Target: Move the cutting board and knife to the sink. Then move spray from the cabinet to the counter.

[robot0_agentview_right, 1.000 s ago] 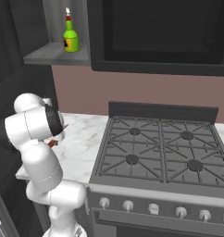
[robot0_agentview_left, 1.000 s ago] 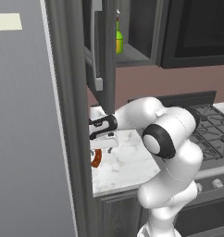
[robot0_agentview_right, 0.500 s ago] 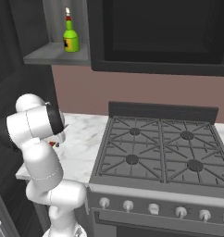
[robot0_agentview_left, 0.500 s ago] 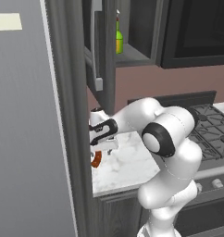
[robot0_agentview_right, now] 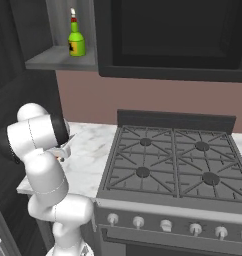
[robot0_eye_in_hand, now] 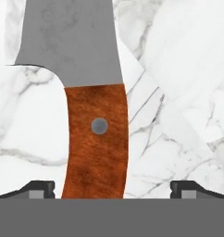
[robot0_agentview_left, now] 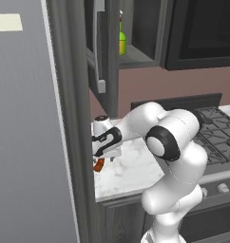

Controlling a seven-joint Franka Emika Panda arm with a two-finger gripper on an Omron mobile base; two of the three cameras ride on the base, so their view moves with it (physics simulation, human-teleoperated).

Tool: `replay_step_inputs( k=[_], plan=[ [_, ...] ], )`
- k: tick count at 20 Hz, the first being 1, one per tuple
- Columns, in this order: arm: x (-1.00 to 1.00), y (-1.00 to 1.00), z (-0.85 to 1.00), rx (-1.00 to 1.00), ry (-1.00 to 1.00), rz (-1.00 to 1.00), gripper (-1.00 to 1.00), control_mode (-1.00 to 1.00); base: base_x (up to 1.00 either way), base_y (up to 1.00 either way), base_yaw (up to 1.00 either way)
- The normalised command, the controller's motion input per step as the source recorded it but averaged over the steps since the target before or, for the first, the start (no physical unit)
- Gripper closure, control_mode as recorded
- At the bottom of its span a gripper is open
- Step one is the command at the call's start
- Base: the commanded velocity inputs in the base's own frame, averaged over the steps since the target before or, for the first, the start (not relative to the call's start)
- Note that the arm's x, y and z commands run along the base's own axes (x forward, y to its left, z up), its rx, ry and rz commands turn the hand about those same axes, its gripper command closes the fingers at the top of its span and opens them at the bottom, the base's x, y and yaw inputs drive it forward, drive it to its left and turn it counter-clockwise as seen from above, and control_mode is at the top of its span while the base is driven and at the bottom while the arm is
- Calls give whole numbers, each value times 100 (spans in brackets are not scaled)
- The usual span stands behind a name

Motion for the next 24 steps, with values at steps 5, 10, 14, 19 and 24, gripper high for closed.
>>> replay_step_inputs(
  k=[5,10,14,19,24],
  plan=[
    [0,4,-14,0,0,0,-100,-100,0,0,0],
    [0,3,-4,0,0,0,100,-100,0,0,0],
    [0,0,0,0,0,0,100,-100,0,0,0],
    [0,0,0,0,-1,0,100,-100,0,0,0],
    [-5,-3,9,0,-10,1,100,-100,0,0,0]
  ],
)
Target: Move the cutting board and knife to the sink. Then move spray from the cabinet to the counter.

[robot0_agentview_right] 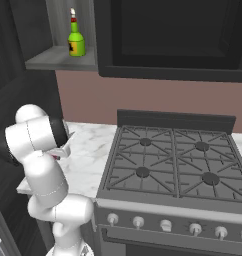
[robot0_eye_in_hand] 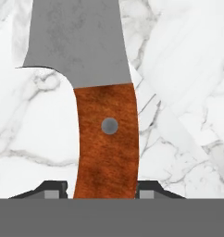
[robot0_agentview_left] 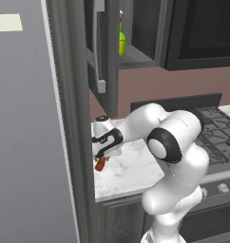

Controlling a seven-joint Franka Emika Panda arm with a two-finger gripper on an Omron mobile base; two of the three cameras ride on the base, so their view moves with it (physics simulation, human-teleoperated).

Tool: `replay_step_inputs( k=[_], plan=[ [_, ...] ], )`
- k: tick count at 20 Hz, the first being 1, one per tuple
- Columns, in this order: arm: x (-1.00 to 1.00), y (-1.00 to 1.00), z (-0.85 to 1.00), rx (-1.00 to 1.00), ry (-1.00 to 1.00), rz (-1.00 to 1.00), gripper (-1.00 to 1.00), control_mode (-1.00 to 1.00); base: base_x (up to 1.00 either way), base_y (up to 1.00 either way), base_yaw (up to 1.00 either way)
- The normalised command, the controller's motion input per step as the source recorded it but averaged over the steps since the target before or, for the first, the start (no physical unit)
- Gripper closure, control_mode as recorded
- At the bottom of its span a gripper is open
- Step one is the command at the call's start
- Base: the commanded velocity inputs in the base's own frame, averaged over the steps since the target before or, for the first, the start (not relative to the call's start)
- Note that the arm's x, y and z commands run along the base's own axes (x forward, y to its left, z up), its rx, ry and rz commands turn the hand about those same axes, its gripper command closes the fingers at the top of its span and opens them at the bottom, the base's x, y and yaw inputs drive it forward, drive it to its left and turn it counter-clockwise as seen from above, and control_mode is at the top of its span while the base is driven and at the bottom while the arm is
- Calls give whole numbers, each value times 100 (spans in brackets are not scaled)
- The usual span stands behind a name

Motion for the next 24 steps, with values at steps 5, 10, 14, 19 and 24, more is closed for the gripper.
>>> replay_step_inputs(
  k=[5,10,14,19,24],
  plan=[
    [-23,-30,44,0,-13,1,100,-100,0,0,0],
    [-58,-53,59,0,-13,0,100,-100,0,0,0],
    [-58,-60,56,0,-7,0,100,-100,0,0,0],
    [-61,-60,74,0,-1,0,100,-100,0,0,0],
    [-58,-25,87,0,2,0,100,-100,0,0,0]
  ],
)
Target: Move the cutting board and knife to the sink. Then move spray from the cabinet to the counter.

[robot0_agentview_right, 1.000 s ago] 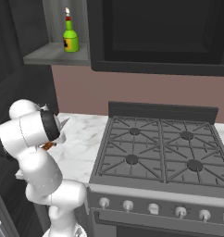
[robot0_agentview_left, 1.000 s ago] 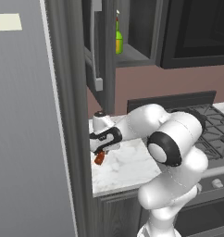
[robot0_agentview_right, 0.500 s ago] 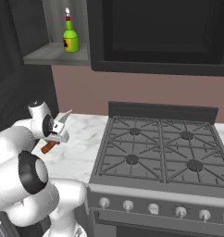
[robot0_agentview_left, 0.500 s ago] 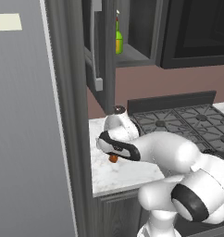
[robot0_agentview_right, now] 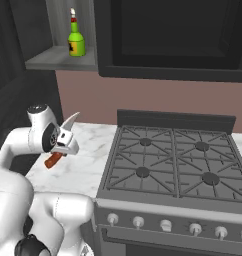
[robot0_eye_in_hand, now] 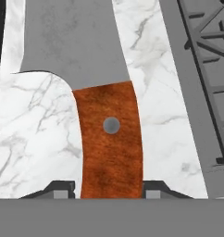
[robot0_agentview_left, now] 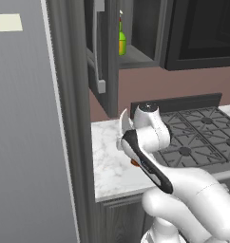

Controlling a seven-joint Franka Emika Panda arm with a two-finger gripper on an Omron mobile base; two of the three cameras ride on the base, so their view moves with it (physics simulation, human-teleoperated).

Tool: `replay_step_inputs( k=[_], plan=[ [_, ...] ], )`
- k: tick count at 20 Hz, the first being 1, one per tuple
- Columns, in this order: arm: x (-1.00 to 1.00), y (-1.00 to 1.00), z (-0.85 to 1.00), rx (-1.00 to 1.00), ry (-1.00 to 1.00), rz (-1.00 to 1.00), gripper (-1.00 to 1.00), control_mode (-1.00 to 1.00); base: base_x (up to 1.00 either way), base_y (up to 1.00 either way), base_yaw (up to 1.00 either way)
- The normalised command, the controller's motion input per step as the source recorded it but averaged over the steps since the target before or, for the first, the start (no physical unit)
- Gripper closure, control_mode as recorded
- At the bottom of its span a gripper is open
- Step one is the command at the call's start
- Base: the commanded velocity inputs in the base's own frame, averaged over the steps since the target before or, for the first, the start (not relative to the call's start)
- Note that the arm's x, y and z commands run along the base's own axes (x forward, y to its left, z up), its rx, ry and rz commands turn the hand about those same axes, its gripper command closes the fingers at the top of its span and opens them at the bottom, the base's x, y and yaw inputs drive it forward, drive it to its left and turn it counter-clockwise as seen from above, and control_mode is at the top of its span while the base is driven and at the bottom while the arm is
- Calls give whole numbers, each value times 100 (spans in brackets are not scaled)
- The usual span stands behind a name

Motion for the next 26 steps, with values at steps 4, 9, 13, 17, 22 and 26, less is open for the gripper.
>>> replay_step_inputs(
  k=[4,9,13,17,22,26],
  plan=[
    [-71,-17,72,0,14,0,100,-100,0,0,0],
    [-72,-10,37,0,15,-1,100,-100,0,0,0],
    [-57,-9,37,0,15,0,100,-100,0,0,0],
    [-21,-18,28,0,5,0,100,-100,0,0,0],
    [0,-12,58,0,11,0,100,-100,0,0,0],
    [-13,-28,68,0,16,0,100,-100,0,0,0]
  ],
)
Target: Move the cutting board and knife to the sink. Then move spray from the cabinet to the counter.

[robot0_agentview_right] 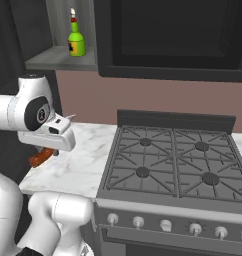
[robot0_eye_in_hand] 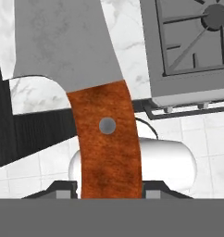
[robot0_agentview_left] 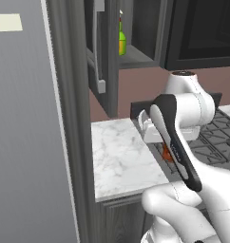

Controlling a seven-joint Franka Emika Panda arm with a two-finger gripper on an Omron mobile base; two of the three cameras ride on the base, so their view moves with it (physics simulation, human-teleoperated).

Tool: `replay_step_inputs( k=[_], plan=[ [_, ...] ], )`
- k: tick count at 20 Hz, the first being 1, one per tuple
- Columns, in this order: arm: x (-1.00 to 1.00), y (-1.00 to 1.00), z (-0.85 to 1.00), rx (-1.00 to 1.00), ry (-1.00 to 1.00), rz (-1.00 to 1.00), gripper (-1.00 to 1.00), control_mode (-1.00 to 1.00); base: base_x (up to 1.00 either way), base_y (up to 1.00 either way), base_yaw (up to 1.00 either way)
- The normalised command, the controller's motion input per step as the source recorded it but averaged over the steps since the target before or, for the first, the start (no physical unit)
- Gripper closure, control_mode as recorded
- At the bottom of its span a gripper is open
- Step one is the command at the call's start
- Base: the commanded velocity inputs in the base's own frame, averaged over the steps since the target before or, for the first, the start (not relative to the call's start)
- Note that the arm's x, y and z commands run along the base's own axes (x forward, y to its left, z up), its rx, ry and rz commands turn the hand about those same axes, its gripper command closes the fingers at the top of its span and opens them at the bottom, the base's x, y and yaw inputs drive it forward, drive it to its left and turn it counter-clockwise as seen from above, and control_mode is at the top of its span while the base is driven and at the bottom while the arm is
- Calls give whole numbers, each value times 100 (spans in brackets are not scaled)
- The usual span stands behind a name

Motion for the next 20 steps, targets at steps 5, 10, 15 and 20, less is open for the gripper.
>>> replay_step_inputs(
  k=[5,10,15,20],
  plan=[
    [-49,-23,20,-2,10,0,100,-100,0,0,0],
    [-30,-8,0,-1,0,0,100,-100,0,0,0],
    [-12,0,1,-1,1,0,100,100,-6,0,0],
    [0,0,0,0,0,0,100,100,-84,-24,-4]
  ],
)
